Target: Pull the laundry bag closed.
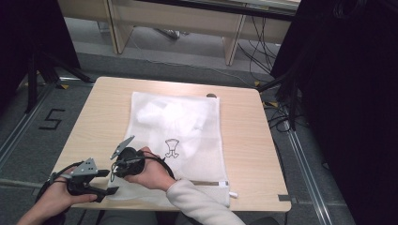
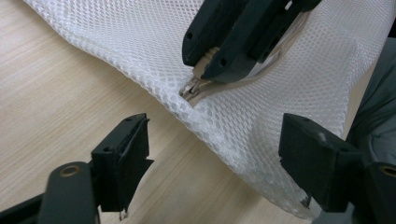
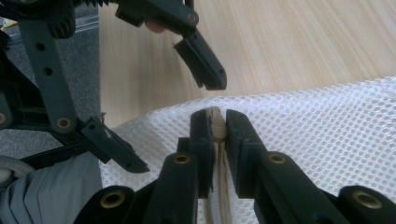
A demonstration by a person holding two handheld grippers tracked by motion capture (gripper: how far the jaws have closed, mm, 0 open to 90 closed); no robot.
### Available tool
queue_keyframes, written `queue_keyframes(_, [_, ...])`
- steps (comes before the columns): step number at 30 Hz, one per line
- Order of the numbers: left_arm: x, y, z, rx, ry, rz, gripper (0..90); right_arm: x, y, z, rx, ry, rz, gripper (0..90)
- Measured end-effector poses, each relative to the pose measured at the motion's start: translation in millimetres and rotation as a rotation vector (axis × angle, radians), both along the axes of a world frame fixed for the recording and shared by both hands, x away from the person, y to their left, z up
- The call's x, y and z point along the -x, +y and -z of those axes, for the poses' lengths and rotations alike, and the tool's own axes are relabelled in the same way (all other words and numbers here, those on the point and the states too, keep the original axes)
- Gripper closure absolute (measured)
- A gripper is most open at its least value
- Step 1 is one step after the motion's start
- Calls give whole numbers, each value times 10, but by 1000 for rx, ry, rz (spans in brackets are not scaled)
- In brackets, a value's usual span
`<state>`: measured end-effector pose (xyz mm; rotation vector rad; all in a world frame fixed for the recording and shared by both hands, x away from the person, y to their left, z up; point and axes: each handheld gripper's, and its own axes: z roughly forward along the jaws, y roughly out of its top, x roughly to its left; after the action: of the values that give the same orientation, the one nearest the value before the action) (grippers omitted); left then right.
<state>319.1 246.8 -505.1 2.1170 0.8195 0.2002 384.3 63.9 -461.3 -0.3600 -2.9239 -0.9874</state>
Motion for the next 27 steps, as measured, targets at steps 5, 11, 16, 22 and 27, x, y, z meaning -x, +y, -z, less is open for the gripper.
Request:
queue_keyframes(5, [-16,-42,5,37,55,-26,372,-3,0,-12,11,-18,-4,820])
queue_keyframes(11, [-56,-52,15,61,114,-61,590,17,2,-39,16,-8,-6,820])
queue_keyframes(16, [-68,-46,7,62,125,-79,749,2,-24,-44,35,-27,-18,820])
queue_keyframes(22, [-55,-62,-24,80,139,-116,840,16,-77,-19,38,-18,-22,821])
queue_keyframes(27, [-54,-66,-40,92,148,-118,853,41,-164,22,58,-4,-10,824])
